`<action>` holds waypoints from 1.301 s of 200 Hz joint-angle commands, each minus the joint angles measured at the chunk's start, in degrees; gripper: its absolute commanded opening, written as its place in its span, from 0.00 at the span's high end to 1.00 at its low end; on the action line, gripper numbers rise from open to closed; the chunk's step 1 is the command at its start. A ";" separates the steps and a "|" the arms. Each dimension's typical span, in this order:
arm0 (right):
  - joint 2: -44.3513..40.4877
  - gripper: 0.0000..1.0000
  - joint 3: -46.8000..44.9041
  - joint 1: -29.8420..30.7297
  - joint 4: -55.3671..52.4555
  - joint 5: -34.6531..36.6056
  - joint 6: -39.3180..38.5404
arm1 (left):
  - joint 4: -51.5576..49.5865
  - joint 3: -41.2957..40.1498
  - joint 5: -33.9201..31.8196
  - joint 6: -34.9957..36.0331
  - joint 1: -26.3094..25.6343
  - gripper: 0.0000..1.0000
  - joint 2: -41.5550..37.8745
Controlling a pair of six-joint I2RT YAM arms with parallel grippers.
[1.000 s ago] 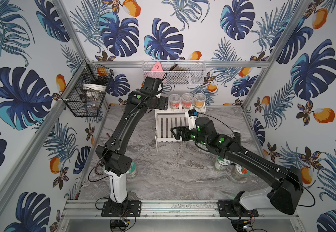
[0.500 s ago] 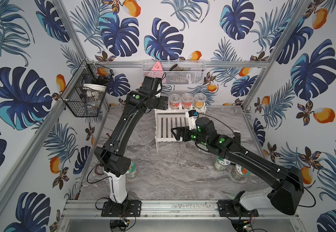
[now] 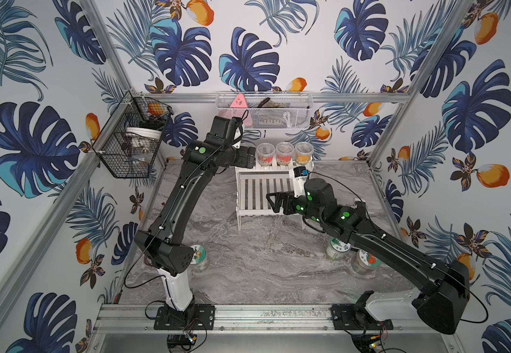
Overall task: Place the seed container on the shelf
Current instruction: Place the seed jar on the shelf, then move the seed jar to the center of the board.
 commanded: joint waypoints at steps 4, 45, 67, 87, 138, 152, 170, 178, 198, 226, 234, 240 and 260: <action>-3.64 0.00 -1.45 -0.48 -4.42 3.36 -1.99 | 3.23 -5.95 2.60 -0.23 0.04 0.05 -5.23; -12.96 0.00 -6.94 -2.03 -10.82 7.68 -1.64 | 10.45 -22.13 9.25 -2.80 0.04 0.05 -17.47; -16.84 0.00 -8.52 -4.01 -14.90 9.76 0.01 | 13.43 -30.57 12.37 -4.43 -0.35 0.05 -22.90; -19.64 0.00 -10.45 -7.59 -18.06 9.70 1.74 | 15.52 -37.64 13.94 -6.05 -1.92 0.05 -26.72; -21.06 0.00 -11.27 -21.56 -29.60 6.80 7.55 | 23.14 -53.68 7.80 -11.77 -17.55 0.01 -32.56; -20.45 0.00 -11.63 -23.98 -31.83 5.78 9.07 | 24.96 -55.51 6.54 -13.59 -22.19 0.01 -31.23; -19.25 0.00 -12.24 -26.60 -33.51 3.56 11.24 | 26.87 -56.50 2.73 -14.55 -28.89 0.01 -29.00; -18.67 0.00 -12.53 -27.40 -34.07 2.72 11.83 | 27.25 -56.47 1.45 -14.91 -31.17 0.01 -27.57; -17.40 0.00 -12.99 -28.45 -35.39 2.36 12.99 | 28.06 -56.01 0.29 -15.57 -35.26 0.01 -24.36; -16.10 0.00 -13.40 -28.81 -38.09 4.70 15.15 | 28.86 -55.30 -0.89 -15.69 -38.98 0.01 -20.71; -15.92 0.00 -13.90 -28.85 -38.43 5.38 15.83 | 29.00 -55.20 -0.98 -15.76 -39.45 0.01 -19.89; -15.76 0.00 -14.41 -28.94 -38.42 5.38 16.14 | 29.04 -55.18 -1.03 -15.88 -39.78 0.01 -19.32; -15.32 0.00 -16.32 -29.38 -37.23 2.97 16.27 | 29.20 -55.20 -1.07 -15.95 -40.12 0.01 -17.82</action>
